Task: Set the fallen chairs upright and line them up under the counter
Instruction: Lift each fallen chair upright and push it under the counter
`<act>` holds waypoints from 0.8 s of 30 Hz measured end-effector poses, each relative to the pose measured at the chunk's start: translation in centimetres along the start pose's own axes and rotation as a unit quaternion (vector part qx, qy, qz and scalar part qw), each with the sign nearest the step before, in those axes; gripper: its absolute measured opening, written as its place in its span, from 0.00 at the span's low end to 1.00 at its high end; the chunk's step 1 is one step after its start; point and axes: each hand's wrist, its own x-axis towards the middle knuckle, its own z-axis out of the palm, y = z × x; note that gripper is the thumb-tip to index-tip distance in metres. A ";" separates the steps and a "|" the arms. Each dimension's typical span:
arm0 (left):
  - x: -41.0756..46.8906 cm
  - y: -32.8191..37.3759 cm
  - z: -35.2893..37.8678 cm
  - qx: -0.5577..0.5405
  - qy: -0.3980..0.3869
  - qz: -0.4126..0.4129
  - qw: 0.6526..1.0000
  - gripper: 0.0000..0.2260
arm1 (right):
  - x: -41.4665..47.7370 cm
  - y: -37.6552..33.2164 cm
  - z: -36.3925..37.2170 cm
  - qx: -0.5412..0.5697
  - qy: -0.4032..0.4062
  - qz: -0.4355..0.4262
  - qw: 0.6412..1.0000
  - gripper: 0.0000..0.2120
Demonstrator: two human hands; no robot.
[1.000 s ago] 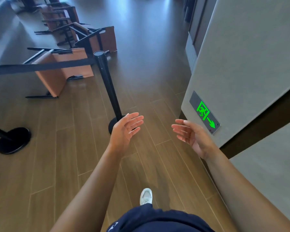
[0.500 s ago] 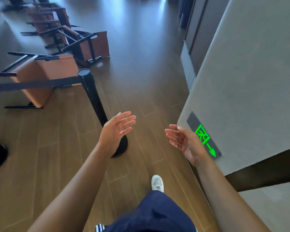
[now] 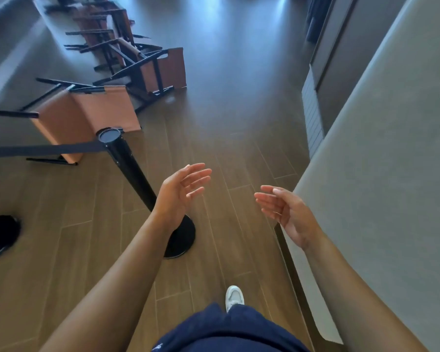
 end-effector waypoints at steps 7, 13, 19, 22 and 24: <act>3.6 1.3 2.5 -0.042 0.035 0.019 0.998 0.15 | 6.2 -3.1 -1.3 -0.004 -0.062 0.004 0.998 0.13; 6.1 1.6 2.4 -0.052 0.051 0.026 0.997 0.15 | 9.3 -3.6 -1.1 -0.009 -0.081 0.029 0.996 0.12; 9.9 1.6 1.4 -0.050 0.036 0.028 0.998 0.15 | 11.7 -4.2 -0.4 -0.022 -0.077 0.028 0.996 0.12; 12.6 1.9 0.9 -0.055 0.020 0.027 0.998 0.15 | 13.6 -4.8 0.3 -0.028 -0.070 0.027 0.997 0.13; 14.7 2.2 0.7 -0.059 0.015 0.021 0.998 0.15 | 15.0 -5.3 0.8 -0.023 -0.059 0.031 0.997 0.13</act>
